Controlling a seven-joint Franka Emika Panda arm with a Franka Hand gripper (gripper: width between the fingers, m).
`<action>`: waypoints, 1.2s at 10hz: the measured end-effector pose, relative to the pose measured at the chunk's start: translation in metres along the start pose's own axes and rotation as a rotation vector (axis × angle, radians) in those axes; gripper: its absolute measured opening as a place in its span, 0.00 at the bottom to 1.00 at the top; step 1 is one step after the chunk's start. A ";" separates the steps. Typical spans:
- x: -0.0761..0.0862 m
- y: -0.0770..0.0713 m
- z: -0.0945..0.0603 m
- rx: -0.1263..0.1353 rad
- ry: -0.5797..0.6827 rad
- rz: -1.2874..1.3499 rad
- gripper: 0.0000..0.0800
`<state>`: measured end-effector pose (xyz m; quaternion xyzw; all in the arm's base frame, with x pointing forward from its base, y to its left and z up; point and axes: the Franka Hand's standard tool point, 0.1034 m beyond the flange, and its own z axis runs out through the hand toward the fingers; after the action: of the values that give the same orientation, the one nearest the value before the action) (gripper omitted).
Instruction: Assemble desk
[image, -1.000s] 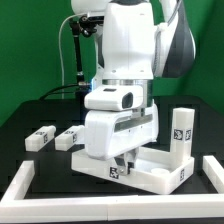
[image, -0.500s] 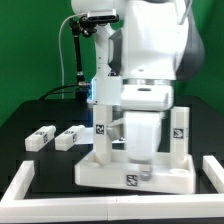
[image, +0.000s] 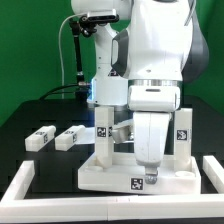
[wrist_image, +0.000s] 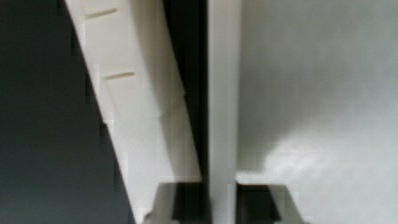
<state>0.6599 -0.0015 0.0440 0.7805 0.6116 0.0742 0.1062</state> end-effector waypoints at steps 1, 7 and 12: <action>0.011 0.003 0.001 -0.047 0.020 -0.085 0.08; 0.044 0.004 0.010 -0.031 0.014 -0.130 0.08; 0.042 0.004 0.010 -0.028 0.012 -0.126 0.48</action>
Offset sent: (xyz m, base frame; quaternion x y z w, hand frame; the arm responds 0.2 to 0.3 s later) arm 0.0400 0.0612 0.0037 -0.0550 0.0084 -0.0313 0.9980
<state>0.6760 0.0379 0.0345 0.7383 0.6591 0.0806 0.1181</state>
